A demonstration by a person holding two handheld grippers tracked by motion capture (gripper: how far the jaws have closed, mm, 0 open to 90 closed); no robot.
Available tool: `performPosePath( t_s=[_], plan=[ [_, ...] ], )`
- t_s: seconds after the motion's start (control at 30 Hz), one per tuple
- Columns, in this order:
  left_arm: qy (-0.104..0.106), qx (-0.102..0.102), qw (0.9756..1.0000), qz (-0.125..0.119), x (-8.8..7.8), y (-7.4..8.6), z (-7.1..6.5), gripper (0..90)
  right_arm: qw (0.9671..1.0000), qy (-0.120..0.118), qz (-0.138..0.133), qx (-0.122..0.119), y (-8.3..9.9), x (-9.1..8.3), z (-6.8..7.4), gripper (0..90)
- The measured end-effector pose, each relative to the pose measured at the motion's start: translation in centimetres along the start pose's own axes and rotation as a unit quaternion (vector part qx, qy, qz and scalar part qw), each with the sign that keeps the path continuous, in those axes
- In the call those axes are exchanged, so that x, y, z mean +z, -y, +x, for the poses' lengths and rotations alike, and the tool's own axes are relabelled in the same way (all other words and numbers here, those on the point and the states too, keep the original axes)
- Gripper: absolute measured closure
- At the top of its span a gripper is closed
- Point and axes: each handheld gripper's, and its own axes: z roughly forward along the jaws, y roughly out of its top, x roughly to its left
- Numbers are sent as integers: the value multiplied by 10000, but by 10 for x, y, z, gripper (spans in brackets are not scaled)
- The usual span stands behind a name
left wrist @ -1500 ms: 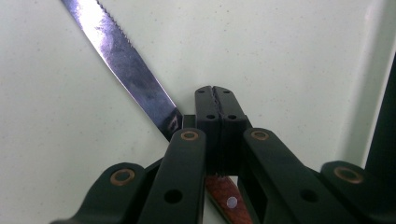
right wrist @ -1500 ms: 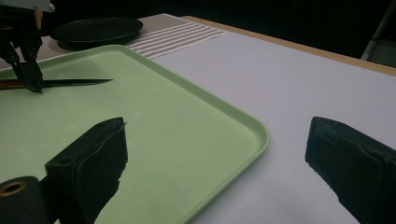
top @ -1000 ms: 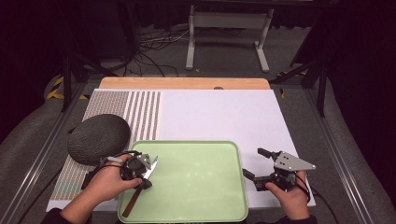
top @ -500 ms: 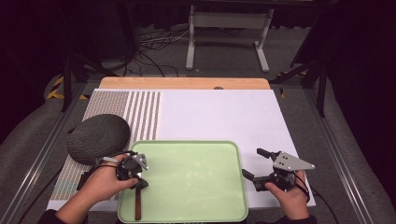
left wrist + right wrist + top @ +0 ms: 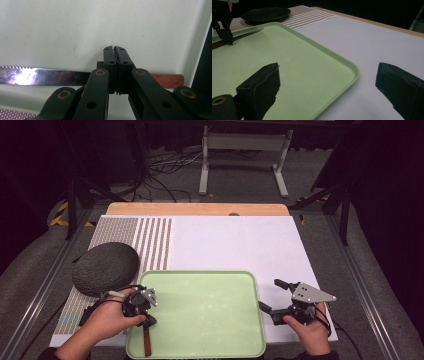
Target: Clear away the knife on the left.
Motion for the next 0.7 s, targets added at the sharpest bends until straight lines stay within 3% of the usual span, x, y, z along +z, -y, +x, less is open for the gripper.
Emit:
performPosePath(
  t_s=[0.7],
  plan=[
    [1, -91, 9999, 91, -4, 10, 1, 876, 10000, -14, 19, -12, 0, 1, 0, 65]
  ],
)
